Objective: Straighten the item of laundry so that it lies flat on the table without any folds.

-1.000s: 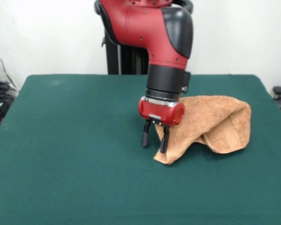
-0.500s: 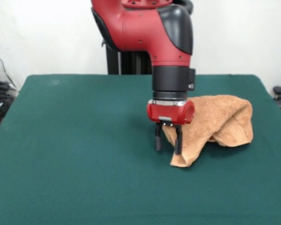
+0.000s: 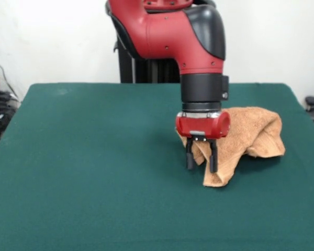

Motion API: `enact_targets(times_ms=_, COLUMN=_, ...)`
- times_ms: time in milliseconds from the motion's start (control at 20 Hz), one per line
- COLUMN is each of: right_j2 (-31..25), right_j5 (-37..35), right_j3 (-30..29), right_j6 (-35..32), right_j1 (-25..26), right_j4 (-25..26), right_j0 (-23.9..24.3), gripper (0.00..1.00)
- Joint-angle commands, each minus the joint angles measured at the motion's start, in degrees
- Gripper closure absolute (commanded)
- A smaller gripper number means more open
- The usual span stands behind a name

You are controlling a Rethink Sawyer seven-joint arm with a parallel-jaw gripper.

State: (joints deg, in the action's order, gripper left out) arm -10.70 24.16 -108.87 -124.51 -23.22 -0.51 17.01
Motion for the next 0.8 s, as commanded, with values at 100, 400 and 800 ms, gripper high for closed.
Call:
enact_targets(times_ms=100, right_j2=-6.54, right_j5=-7.25, right_j3=-1.74, right_j6=-8.27, right_j1=0.95, right_j4=1.14, right_j0=-0.78, gripper=0.0)
enact_targets(times_ms=400, right_j2=-6.75, right_j5=-11.66, right_j3=-4.99, right_j6=-9.46, right_j1=-2.43, right_j4=-1.67, right_j0=-2.06, gripper=0.0)
enact_targets(times_ms=800, right_j2=-10.45, right_j5=-15.78, right_j3=-6.96, right_j6=-9.67, right_j1=-4.53, right_j4=-0.67, right_j0=0.03, gripper=0.0)
